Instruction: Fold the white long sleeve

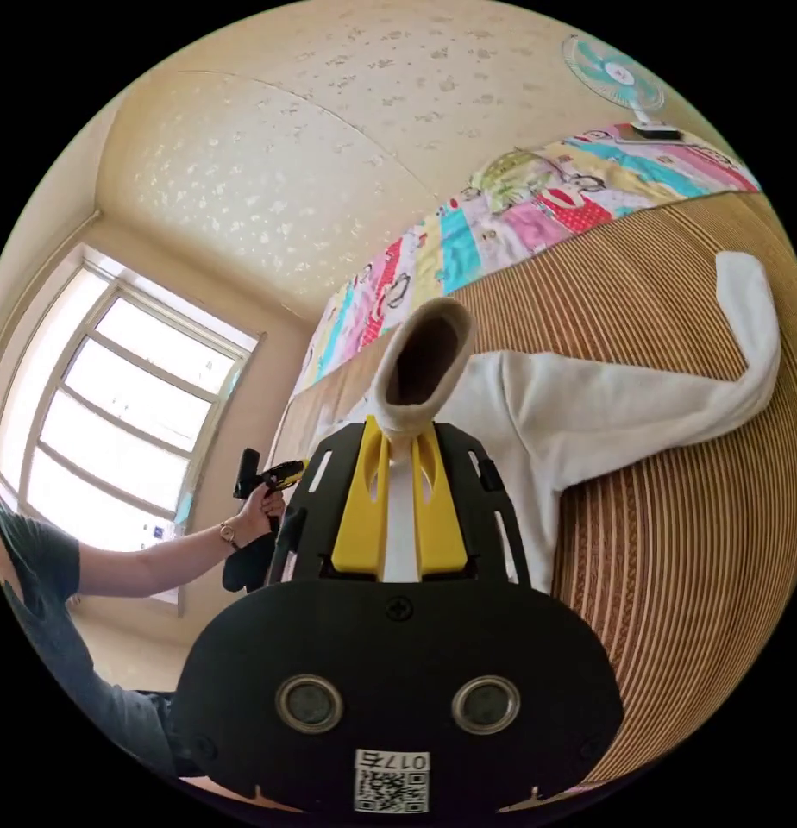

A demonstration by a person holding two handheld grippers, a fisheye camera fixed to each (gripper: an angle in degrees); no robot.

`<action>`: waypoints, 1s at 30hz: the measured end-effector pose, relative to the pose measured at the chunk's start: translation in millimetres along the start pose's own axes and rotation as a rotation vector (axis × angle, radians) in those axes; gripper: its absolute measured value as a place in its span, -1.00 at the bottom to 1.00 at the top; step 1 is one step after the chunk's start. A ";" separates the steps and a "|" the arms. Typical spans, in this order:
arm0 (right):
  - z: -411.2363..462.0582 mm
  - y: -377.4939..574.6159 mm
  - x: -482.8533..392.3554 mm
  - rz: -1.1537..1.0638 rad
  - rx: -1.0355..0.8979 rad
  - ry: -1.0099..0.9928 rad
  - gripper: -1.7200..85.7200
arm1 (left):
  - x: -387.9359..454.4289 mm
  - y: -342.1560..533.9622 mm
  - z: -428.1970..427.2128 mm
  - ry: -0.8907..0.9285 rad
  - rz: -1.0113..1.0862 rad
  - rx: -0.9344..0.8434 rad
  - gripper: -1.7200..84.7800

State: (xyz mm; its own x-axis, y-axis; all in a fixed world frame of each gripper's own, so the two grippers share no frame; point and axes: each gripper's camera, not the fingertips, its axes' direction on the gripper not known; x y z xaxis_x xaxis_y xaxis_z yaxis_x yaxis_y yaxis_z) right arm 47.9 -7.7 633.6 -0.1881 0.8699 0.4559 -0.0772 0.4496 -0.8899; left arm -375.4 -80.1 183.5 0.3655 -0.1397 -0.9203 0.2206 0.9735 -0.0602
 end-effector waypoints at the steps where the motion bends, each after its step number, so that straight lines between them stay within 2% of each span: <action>1: 22.2 3.4 29.1 0.109 -0.102 0.080 -0.82 | -20.8 3.2 0.1 0.003 -0.072 0.015 -0.84; 2: 35.2 9.2 59.2 0.248 -0.186 0.173 -0.81 | -28.4 6.4 -1.4 0.003 -0.095 0.034 -0.84; 3: 33.4 12.7 69.2 0.282 -0.181 0.163 -0.81 | -38.4 14.7 -7.0 0.025 -0.120 0.089 -0.83; 4: 16.0 18.1 79.3 0.292 -0.086 0.015 -0.80 | -45.0 25.2 -14.1 0.030 -0.163 0.147 -0.81; 7: -42.2 16.9 91.1 0.414 0.101 -0.064 -0.77 | -44.6 54.0 -30.7 -0.036 -0.195 0.215 -0.79; 13: -163.6 -56.3 118.2 0.544 0.348 0.092 -0.66 | -8.3 118.9 -34.1 -0.220 -0.106 0.149 -0.78; 16: -178.3 -112.8 145.7 0.603 0.321 0.070 -0.64 | 11.8 150.9 -15.5 -0.264 -0.079 0.093 -0.79; 18: -169.3 -143.5 150.9 0.614 0.227 0.151 -0.69 | 20.7 170.0 -0.9 -0.263 -0.084 0.086 -0.81; 20: -147.5 -174.7 142.7 0.554 0.073 0.255 -0.82 | 26.3 186.0 16.0 -0.223 -0.089 0.075 -0.84; 22: -151.3 -181.7 113.8 0.504 0.148 0.276 -0.85 | 32.9 201.0 36.3 -0.164 -0.104 0.046 -0.85; 23: -159.9 -182.9 79.7 0.384 0.258 0.208 -0.86 | 35.5 204.1 39.3 -0.146 -0.103 0.051 -0.85; 25: -166.5 -184.0 13.2 0.150 0.352 0.128 -0.87 | 47.7 212.4 46.6 -0.088 -0.086 0.087 -0.85; 28: -147.0 -170.7 -111.6 -0.228 0.339 -0.001 -0.88 | 64.4 214.5 49.6 -0.057 -0.047 0.154 -0.85; 30: -114.2 -149.3 -169.6 -0.362 0.285 -0.082 -0.89 | 73.1 211.8 50.4 -0.048 -0.013 0.198 -0.84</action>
State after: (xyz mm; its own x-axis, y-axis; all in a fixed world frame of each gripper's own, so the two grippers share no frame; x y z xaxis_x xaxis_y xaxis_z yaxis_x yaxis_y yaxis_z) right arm 203.1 -199.2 691.1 -0.1750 0.6433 0.7453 -0.4163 0.6377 -0.6481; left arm -256.4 106.7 123.0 0.4033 -0.1655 -0.9000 0.3976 0.9175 0.0094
